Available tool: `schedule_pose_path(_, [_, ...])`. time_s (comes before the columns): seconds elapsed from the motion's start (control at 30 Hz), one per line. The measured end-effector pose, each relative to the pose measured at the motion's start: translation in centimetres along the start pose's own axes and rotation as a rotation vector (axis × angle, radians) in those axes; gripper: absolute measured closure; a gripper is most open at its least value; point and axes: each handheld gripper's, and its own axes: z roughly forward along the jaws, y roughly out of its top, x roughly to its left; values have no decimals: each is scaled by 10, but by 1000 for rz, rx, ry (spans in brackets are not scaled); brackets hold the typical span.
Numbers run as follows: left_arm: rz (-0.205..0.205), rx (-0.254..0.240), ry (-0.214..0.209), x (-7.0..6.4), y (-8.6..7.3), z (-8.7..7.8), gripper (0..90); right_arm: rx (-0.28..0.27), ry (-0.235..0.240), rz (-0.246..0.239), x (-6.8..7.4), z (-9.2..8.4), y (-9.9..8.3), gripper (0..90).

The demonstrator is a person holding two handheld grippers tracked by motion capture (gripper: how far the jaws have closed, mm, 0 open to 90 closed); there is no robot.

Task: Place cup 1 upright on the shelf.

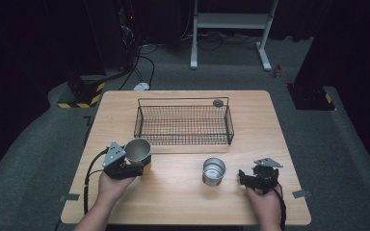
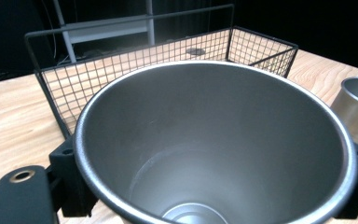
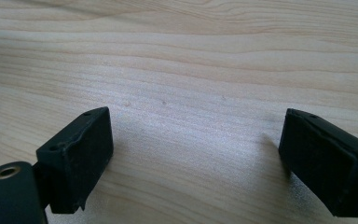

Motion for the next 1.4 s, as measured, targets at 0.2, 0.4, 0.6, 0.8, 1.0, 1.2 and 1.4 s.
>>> schedule_pose_path(0.2, [-4,-27,-14,-3,4,3,139,0,0,0,0,0,0,98])
schedule_pose_path(0.4, [13,-23,-19,-6,10,4,139,0,0,0,0,0,0,98])
schedule_pose_path(0.6, [7,-37,-15,-6,15,4,139,0,0,0,0,0,0,98])
schedule_pose_path(0.8, [-4,-44,-6,-3,21,2,139,0,0,0,0,0,0,99])
schedule_pose_path(1.0, [1,-63,2,0,28,0,139,0,0,0,0,0,0,99])
schedule_pose_path(1.2, [2,-78,1,3,36,4,139,0,0,0,0,0,0,100])
schedule_pose_path(1.4, [33,-70,13,2,44,13,139,-1,0,-2,0,0,0,100])
